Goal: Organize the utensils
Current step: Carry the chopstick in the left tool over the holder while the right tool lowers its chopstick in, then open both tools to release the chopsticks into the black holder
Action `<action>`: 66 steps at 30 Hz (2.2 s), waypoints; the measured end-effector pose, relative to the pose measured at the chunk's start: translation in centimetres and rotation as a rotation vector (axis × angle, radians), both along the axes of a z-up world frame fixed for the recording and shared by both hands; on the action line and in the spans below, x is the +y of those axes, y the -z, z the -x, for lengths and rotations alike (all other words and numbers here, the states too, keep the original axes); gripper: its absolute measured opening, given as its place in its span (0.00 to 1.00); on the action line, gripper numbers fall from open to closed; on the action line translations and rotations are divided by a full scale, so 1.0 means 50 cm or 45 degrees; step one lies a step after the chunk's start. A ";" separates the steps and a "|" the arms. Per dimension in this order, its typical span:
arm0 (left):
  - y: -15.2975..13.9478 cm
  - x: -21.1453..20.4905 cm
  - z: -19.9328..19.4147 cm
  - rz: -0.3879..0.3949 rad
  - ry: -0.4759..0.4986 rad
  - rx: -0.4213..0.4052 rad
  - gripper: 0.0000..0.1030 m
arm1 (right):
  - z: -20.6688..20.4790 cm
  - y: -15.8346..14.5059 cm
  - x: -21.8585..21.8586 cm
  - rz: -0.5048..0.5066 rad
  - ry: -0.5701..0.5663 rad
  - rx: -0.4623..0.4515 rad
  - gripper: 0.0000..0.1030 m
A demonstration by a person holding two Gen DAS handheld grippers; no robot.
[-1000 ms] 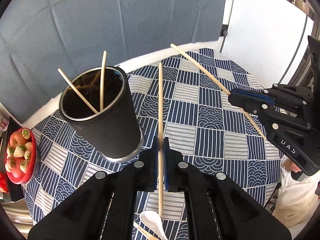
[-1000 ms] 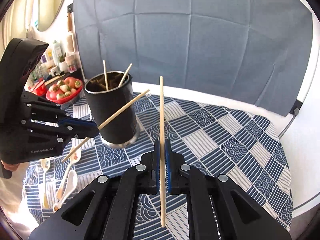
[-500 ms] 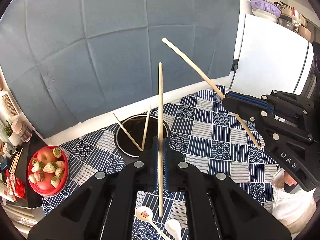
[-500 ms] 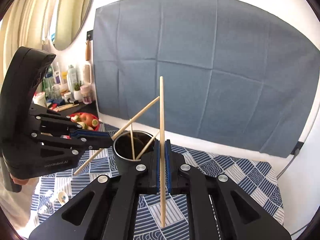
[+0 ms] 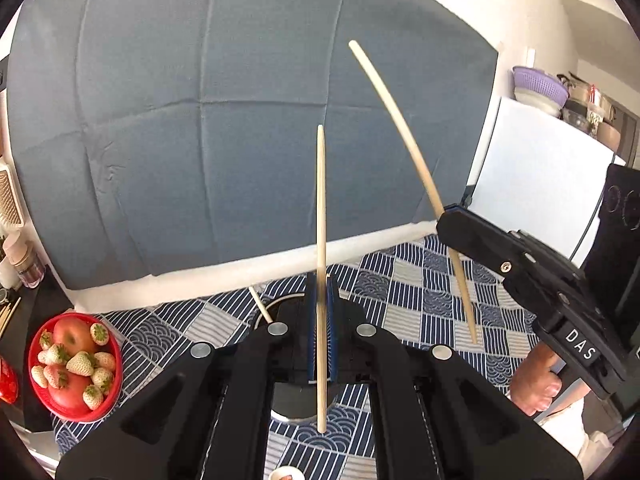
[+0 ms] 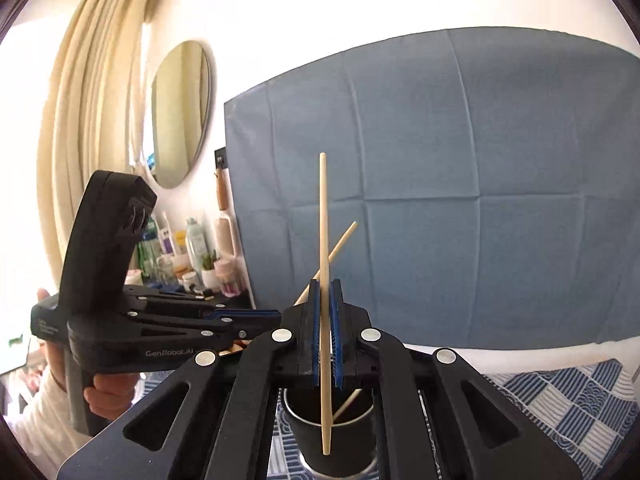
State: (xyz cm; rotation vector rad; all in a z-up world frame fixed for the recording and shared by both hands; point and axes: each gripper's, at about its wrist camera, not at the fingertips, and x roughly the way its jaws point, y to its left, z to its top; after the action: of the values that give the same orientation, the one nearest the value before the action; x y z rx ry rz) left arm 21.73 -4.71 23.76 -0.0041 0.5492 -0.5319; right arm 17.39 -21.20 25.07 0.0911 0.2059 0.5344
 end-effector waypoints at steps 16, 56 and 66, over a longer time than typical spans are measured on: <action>0.080 0.040 -0.075 0.256 0.008 -0.145 0.05 | -0.120 0.098 -0.012 -0.278 -0.154 0.004 0.05; 0.167 0.025 -0.029 0.057 -0.033 -0.129 0.05 | -0.108 0.195 0.050 0.160 -0.014 0.205 0.06; 0.160 0.036 0.002 0.026 -0.051 -0.121 0.31 | -0.058 0.176 0.041 0.220 0.037 0.141 0.36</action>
State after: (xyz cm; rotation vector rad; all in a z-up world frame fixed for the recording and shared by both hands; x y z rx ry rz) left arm 21.64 -2.91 15.77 -0.0095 0.4499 -0.4961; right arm 20.27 -19.16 16.27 -0.0444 0.3576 0.4807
